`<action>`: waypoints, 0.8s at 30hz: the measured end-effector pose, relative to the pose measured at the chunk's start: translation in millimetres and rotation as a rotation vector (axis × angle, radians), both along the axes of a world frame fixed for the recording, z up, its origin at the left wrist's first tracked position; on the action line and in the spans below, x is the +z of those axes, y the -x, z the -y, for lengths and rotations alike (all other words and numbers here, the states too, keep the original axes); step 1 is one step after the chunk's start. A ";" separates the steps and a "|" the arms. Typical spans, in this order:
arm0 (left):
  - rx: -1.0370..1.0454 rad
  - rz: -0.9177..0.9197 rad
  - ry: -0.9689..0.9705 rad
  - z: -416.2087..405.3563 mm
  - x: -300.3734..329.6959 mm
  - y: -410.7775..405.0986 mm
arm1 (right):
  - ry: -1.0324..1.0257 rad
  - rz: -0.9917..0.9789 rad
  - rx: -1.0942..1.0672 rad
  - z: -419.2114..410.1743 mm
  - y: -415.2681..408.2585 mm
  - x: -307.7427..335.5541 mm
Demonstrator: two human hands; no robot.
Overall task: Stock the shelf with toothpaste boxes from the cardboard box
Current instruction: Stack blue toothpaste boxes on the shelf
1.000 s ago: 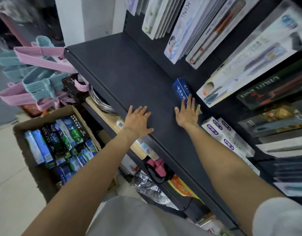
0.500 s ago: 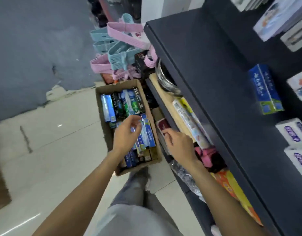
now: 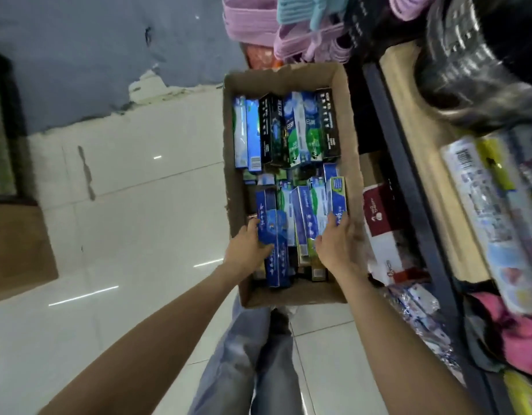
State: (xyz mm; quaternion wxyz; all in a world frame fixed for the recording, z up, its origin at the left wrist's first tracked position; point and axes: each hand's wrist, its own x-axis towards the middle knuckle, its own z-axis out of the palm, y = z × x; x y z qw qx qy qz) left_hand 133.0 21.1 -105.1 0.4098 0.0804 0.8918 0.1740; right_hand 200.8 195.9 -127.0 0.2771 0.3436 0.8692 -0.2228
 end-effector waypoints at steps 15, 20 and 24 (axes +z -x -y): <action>0.477 0.329 -0.131 -15.0 -73.4 -20.1 | 0.209 -0.248 -0.472 3.5 9.7 -29.6; 0.834 0.620 -0.475 -4.7 -8.3 -4.2 | 0.637 -0.383 -0.766 10.6 -21.8 40.6; 0.821 0.652 -0.696 0.5 62.1 3.8 | 0.558 -0.327 -0.748 14.1 -41.3 110.1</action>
